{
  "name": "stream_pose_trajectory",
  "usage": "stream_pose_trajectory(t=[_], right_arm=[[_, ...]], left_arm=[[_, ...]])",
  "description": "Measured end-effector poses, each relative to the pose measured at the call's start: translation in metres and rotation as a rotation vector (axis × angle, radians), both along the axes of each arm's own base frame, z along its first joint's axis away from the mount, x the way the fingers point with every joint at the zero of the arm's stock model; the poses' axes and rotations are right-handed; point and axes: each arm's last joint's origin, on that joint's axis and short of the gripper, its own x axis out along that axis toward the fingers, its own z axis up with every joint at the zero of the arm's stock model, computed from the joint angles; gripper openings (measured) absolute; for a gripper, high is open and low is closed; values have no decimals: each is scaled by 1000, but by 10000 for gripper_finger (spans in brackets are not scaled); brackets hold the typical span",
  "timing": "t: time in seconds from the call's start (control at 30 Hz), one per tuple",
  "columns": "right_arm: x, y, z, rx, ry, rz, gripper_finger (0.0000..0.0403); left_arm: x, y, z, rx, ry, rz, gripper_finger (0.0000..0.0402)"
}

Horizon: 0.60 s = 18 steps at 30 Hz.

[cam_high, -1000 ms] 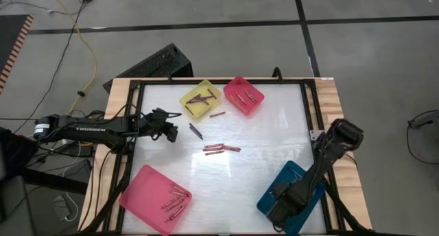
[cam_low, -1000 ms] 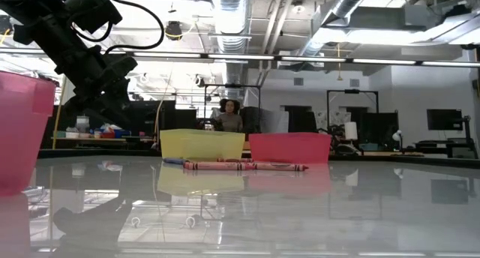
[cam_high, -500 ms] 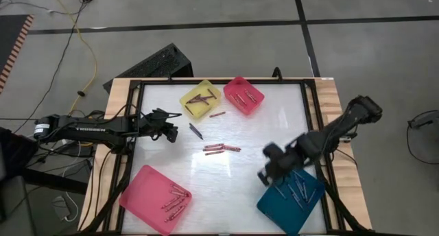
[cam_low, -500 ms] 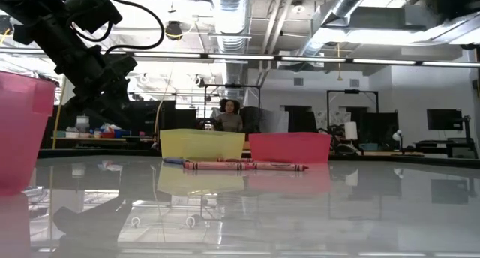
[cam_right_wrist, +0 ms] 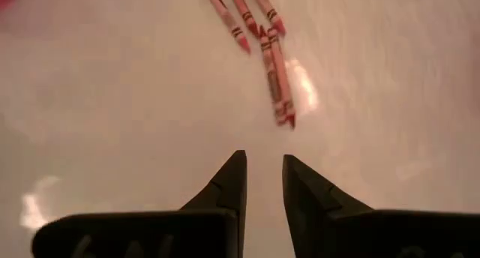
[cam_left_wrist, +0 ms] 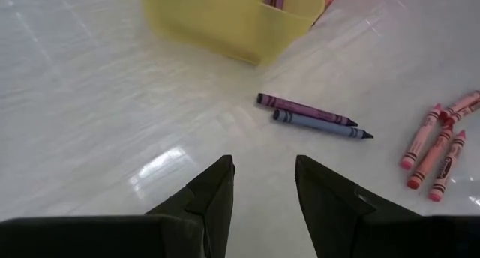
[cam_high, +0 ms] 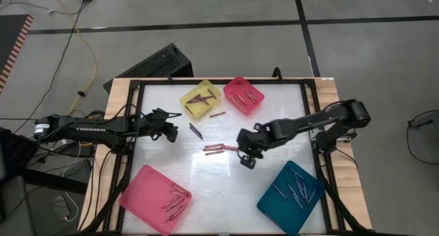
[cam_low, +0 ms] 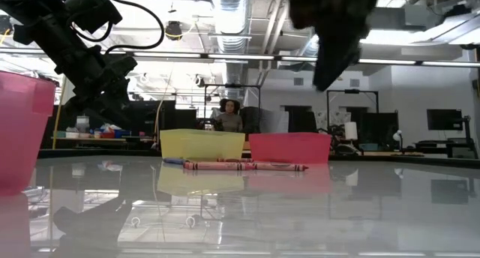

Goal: Sort crayons
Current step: Put the red crayon into the pink bin

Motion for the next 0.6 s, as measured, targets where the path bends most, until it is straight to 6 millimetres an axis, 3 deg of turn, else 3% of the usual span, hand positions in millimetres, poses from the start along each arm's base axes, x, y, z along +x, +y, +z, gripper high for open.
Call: stream_pose_trajectory(t=[0.3, 0.6], right_arm=[[36, -20, -28, -82, -36, 127, 82], [53, -25, -60, -78, 20, 158, 82]], left_arm=[[0, 0, 0, 2, 1, 2, 133], [0, 0, 0, 3, 2, 2, 133]])
